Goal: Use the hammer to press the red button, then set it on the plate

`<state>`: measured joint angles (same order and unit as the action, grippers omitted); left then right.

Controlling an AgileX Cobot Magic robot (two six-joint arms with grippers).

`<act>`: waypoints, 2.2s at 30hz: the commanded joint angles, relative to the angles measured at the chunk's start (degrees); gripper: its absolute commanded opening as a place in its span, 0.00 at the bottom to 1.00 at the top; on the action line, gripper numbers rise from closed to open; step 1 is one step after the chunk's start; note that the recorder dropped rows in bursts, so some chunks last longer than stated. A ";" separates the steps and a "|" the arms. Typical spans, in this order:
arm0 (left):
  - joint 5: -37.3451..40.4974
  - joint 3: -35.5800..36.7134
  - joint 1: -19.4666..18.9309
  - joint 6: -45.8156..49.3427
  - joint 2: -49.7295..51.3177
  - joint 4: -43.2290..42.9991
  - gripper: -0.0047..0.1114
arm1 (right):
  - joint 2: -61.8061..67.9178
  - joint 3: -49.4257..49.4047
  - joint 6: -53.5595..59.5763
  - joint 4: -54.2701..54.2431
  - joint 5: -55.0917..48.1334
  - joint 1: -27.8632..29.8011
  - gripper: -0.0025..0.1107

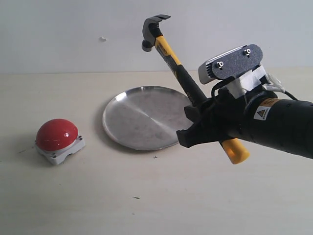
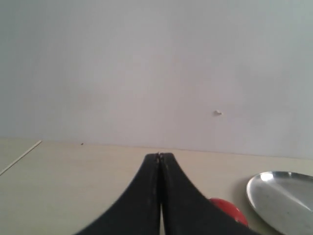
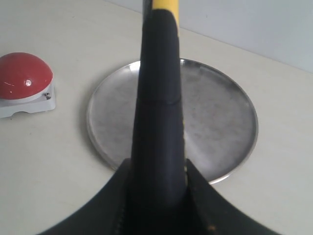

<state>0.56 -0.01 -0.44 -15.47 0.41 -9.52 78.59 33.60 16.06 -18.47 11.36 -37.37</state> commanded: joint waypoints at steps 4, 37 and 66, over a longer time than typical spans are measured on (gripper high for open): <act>5.64 0.01 -0.15 0.02 -0.41 -0.13 0.04 | -1.15 0.62 0.66 0.55 4.83 0.24 0.02; 13.23 0.01 -0.15 -1.25 -0.41 -0.95 0.04 | -1.15 1.09 -5.88 7.09 -3.74 -4.31 0.02; 13.24 0.01 -0.15 -1.14 -0.41 -0.95 0.04 | 28.50 25.24 -13.77 3.38 -2.88 -19.96 0.02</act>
<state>13.88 -0.01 -0.44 -16.91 0.41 -10.48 108.61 57.86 2.01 -15.25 0.31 -57.42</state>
